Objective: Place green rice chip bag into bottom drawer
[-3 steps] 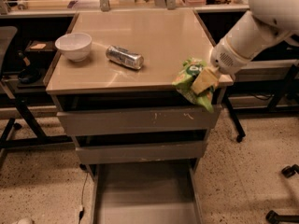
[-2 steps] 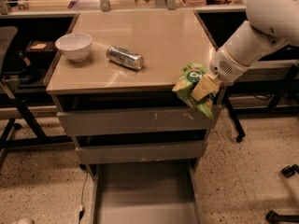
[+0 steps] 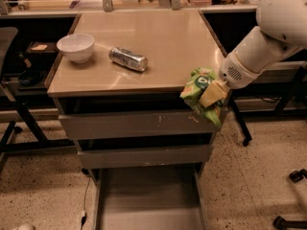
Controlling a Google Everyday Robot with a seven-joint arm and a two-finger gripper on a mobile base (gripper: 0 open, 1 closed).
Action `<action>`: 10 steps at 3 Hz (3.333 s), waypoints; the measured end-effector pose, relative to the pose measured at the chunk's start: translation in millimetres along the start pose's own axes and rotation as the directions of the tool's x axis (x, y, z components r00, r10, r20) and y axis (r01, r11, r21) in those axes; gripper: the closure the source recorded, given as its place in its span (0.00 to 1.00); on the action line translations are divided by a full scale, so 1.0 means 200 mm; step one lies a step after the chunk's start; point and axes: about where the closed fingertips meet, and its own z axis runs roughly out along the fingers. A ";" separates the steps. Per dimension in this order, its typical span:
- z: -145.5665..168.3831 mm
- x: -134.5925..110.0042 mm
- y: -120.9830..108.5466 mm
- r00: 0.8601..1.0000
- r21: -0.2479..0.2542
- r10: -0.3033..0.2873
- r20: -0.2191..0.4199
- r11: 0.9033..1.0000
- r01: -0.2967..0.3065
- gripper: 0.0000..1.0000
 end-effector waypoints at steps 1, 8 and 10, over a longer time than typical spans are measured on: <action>0.01 0.14 0.10 0.997 -0.010 0.072 0.014 0.997 -0.071 1.00; 0.95 0.60 0.42 0.969 -0.321 0.245 -0.029 0.916 -0.241 1.00; 1.42 0.76 0.42 0.901 -0.398 0.430 0.052 0.836 -0.377 1.00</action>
Offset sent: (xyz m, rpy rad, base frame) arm -0.1324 -0.0211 -0.0572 0.1017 0.1857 -0.2511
